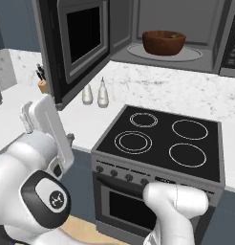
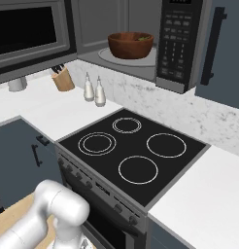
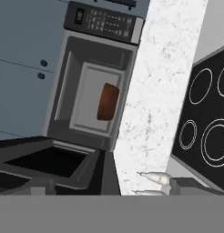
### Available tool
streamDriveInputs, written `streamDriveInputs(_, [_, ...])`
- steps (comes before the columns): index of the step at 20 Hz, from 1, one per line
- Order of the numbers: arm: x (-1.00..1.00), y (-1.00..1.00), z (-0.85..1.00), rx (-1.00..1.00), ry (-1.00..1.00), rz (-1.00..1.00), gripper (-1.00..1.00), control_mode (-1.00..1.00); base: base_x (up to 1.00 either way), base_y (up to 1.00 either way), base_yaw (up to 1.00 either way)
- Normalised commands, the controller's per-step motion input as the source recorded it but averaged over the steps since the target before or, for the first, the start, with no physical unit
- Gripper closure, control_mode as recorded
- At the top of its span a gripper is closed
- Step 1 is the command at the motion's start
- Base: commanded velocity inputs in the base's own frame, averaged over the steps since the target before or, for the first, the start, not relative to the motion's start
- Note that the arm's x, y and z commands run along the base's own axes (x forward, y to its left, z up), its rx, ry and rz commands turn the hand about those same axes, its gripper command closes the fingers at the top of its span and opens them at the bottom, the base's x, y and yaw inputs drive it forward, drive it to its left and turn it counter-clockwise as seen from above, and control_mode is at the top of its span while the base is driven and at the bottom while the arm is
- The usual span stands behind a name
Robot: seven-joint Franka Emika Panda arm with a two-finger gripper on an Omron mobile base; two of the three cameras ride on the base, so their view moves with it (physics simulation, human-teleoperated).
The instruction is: Pick the eggplant from the sink and place it in the bowl. Then pick the bowl and place it in the microwave. Then close the microwave door and press the start button.
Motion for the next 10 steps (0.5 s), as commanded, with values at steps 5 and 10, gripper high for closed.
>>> streamDriveInputs(5, [0.61,0.41,-0.12,0.0,-0.02,-0.04,-1.0,-1.0,0.0,0.0,0.0])
streamDriveInputs(10, [0.64,0.37,-0.36,0.0,-0.04,-0.01,-1.0,-1.0,0.0,0.0,0.0])
